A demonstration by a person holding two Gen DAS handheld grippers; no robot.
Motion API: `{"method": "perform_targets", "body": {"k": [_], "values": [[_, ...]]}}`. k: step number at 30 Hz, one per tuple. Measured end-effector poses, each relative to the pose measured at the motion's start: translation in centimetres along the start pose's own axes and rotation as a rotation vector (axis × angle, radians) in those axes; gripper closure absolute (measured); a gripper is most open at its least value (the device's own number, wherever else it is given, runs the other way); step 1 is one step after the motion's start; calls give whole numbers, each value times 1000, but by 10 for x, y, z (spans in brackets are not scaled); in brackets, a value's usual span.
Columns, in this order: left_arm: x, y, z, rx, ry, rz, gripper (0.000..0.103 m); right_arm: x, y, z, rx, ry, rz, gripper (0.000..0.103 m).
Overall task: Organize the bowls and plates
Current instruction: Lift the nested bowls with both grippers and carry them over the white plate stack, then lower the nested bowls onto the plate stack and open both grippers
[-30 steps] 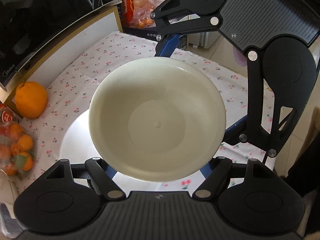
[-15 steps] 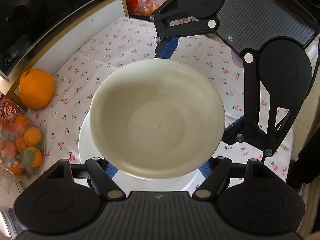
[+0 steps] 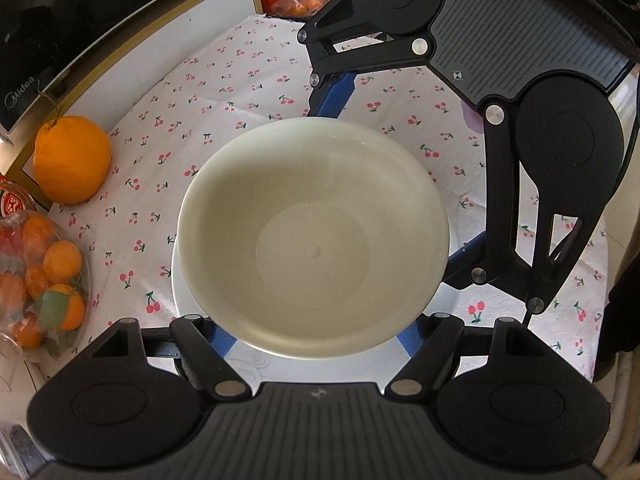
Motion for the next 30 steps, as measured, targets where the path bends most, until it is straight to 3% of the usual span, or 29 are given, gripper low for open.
{"method": "perform_targets", "body": {"k": [14,16,18,27,30], "values": [[-3,10,-8,-17,29,54,28,-12,-3,1,-2,6,-26,6],[-4,9,-8,-25,20,53,25,-14,-3,1,0,3,-28,5],[-5,8,-8,-42,-7,47,15,-14,-4,0,4,2,-30,4],[-5,7,-7,-63,-10,30,9,-16,-6,-2,17,6,-45,3],[-3,9,-5,-64,24,25,5,-16,-6,0,-10,11,-38,3]]}}
Point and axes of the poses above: each gripper's, at about its wrist camera, not at the fingertips, and x roughly against the way its jaws point, z to its right, y to its underside, the point moved 1 cm from there along -x, roughly the way its jaws point, and after that the axes turned 11 degrees about y, right-handed, at the moved point
